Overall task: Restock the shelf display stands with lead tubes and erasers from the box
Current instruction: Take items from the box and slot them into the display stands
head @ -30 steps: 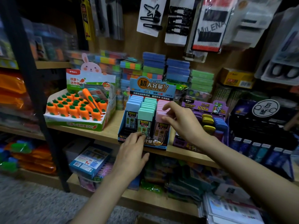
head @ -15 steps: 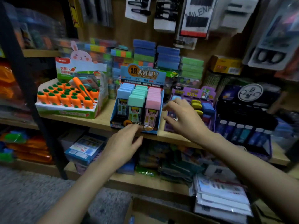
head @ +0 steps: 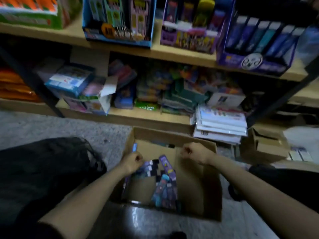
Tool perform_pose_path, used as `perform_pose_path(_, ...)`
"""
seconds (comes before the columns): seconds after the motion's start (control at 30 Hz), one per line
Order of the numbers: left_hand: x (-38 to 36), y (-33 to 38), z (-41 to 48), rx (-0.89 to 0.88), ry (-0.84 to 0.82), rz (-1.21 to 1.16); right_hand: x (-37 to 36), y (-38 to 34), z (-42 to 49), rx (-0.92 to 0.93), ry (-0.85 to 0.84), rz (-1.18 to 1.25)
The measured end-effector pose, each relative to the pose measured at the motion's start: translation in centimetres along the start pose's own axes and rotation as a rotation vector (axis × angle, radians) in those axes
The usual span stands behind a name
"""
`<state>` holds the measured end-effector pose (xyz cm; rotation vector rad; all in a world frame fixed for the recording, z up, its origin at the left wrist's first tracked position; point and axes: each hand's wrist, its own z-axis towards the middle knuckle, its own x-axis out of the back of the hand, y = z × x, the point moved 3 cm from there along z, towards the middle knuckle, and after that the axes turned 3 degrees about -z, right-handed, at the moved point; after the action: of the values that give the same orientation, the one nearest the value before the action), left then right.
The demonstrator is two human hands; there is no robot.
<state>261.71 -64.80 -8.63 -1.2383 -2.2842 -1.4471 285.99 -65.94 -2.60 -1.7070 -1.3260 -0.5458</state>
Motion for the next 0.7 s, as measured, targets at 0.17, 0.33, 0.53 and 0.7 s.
perform_pose_path(0.17, -6.3, -5.8, -0.1, 0.158, -0.025, -0.072, -9.9, 3.1, 0.1, -0.218, -0.031, 0.36)
perform_pose_path(0.33, -7.1, -6.5, 2.0, 0.062, 0.012, 0.13, -16.0, 2.7, 0.2, -0.471, 0.012, 0.896)
perform_pose_path(0.53, -6.5, -5.8, 5.6, -0.058, 0.015, 0.376, -16.8, 2.2, 4.4, -0.509, 0.151, 0.633)
perform_pose_path(0.7, -6.8, -6.9, 6.7, -0.074, -0.085, 0.689, -17.1, 2.4, 7.8, -0.496, 0.11, 0.395)
